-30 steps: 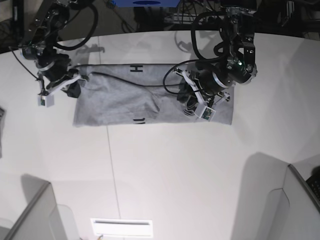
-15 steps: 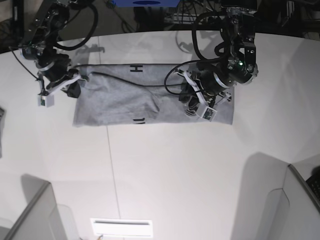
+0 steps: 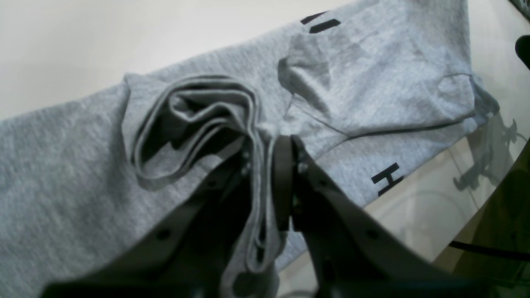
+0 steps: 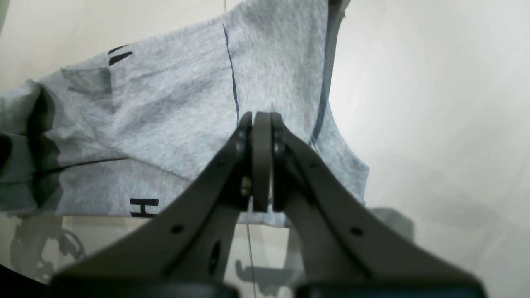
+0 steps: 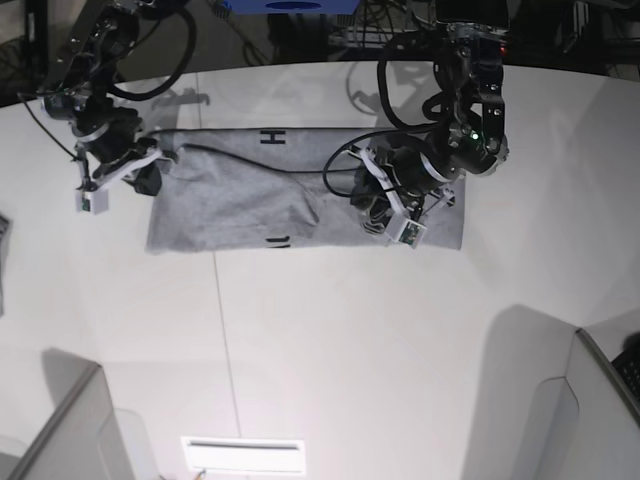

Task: Fold the T-shirt properly
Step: 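Fold the strip end over toward the right gripper with the left gripper, then release the folded end and raise the left gripper away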

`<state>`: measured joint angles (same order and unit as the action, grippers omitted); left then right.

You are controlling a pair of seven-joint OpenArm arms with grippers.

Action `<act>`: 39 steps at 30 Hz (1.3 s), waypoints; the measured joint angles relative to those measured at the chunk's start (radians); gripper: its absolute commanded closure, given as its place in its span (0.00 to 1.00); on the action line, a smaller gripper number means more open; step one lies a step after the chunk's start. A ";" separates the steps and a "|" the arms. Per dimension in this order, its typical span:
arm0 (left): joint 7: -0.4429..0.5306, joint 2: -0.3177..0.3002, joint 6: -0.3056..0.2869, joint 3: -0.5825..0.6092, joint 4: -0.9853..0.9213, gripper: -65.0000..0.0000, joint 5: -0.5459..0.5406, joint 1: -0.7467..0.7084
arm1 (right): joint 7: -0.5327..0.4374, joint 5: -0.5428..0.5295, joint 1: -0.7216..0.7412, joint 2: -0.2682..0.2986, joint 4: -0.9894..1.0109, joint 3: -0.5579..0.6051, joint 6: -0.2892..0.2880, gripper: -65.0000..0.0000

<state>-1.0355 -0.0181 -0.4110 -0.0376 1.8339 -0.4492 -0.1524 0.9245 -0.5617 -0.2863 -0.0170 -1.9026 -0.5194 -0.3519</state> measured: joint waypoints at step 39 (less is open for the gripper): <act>0.000 0.072 0.000 0.112 -0.130 0.30 -0.009 0.103 | 0.000 -0.001 0.003 0.001 0.000 0.000 0.000 1.00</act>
<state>-1.0351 0.0540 -0.4110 0.0746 1.7042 -0.4583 -0.0490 0.9245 -0.5625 -0.2832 -0.0162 -1.9026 -0.5198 -0.3519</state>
